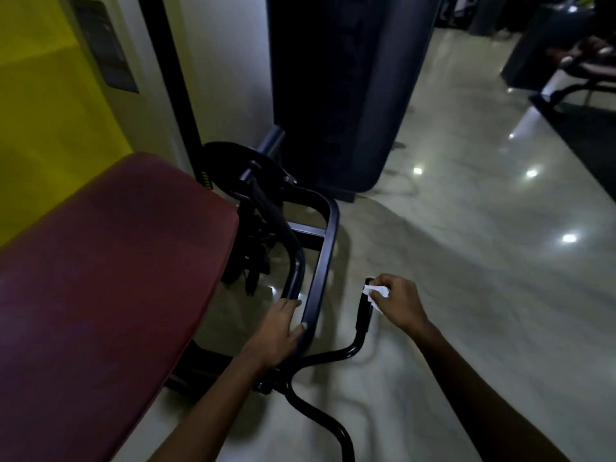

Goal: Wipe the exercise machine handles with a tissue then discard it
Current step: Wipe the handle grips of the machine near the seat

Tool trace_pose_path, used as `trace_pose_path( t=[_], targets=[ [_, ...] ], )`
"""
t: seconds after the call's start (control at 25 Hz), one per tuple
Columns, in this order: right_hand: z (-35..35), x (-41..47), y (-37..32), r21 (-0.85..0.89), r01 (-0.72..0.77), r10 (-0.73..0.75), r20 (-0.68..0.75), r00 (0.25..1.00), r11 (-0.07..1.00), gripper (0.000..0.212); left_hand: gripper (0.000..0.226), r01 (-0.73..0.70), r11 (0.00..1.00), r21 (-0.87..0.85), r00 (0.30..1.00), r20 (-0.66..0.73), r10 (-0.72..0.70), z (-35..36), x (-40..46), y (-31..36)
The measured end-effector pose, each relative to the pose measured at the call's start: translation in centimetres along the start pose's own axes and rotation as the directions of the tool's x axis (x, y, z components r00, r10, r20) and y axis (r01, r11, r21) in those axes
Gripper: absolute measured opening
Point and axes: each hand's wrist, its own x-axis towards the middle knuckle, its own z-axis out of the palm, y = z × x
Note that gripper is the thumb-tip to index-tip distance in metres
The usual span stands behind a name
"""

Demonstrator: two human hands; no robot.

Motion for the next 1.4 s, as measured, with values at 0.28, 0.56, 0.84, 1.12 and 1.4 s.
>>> trace_pose_path(
  t=[0.28,0.56,0.84,1.12,1.4],
  targets=[
    [5.0,2.2,6.7,-0.067,0.016,-0.029,-0.199,0.979,0.998,0.014,0.062,0.03,0.999,0.03,0.999,0.017,-0.031,4.5,4.7,-8.3],
    [8.4,6.0,9.9,-0.191,0.042,-0.093,-0.269,0.959,0.981,0.017,0.067,0.038,0.999,0.025,0.999,0.034,-0.038,7.1,9.2,-14.3],
    [10.5,7.7,10.8,-0.401,0.043,-0.134,-0.202,0.97,0.915,0.012,0.066,-0.03,0.998,0.047,0.998,0.056,0.028,10.0,10.4,-18.1],
    [11.9,5.6,11.3,-0.445,0.02,-0.132,-0.22,0.967,0.895,0.039,0.078,-0.095,0.991,0.094,0.996,0.013,0.094,13.3,9.4,-19.7],
    [13.3,0.7,10.1,-0.46,0.022,-0.168,-0.28,0.945,0.888,0.047,0.077,-0.107,0.99,0.09,0.994,-0.006,0.108,13.6,9.2,-20.2]
  ],
)
